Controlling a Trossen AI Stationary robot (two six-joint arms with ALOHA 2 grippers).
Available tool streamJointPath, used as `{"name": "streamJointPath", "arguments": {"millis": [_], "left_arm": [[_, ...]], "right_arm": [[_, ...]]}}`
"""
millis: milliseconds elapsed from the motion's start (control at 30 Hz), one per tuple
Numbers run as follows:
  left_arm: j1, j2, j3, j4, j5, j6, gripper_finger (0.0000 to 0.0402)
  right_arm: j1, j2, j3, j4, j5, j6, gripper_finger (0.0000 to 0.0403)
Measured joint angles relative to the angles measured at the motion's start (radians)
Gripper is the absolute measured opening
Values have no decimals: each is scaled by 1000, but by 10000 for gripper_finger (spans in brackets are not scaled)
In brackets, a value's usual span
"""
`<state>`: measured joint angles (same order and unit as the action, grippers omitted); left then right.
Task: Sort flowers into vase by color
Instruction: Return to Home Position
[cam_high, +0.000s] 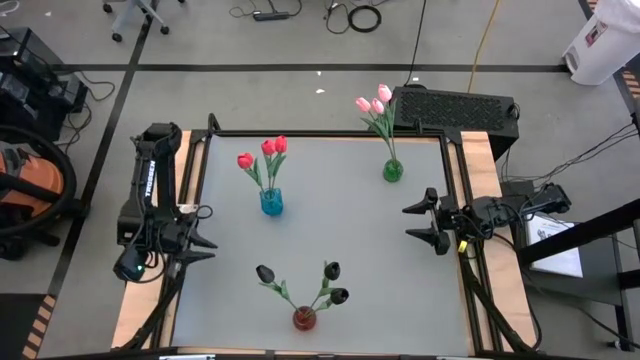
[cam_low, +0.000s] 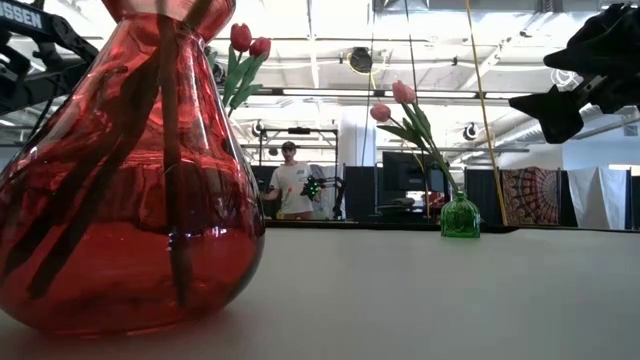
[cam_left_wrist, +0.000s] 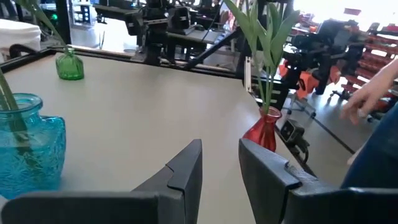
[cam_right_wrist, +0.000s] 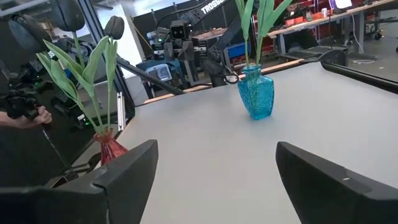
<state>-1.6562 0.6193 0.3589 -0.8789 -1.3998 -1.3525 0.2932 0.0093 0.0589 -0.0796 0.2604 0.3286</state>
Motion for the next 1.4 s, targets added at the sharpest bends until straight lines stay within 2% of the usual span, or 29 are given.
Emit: {"name": "streamJointPath", "arguments": {"millis": [233, 567, 700, 800, 933, 1000, 1067, 1200, 1400], "left_arm": [[0, 0, 0, -52, 1, 6, 112], [0, 0, 0, -44, 3, -3, 112], [6, 0, 0, -37, 0, -50, 112], [64, -6, 0, -29, 13, -78, 112], [201, -30, 0, -16, 121, -61, 112], [273, -55, 0, 1, 194, 7, 112], [342, -88, 0, 54, 271, 136, 112], [486, -174, 0, 208, 432, 470, 112], [731, -280, -1, 425, 740, 927, 112]], "right_arm": [[0, 0, 1, 0, 0, 0, 318], [0, 0, 1, 0, 0, 0, 318], [0, 0, 1, 0, 0, 0, 318], [0, 0, 1, 0, 0, 0, 318], [0, 0, 1, 0, 0, 0, 318], [0, 0, 1, 0, 0, 0, 318], [0, 0, 1, 0, 0, 0, 318], [0, 0, 1, 0, 0, 0, 318], [0, 0, 1, 0, 0, 0, 318]]}}
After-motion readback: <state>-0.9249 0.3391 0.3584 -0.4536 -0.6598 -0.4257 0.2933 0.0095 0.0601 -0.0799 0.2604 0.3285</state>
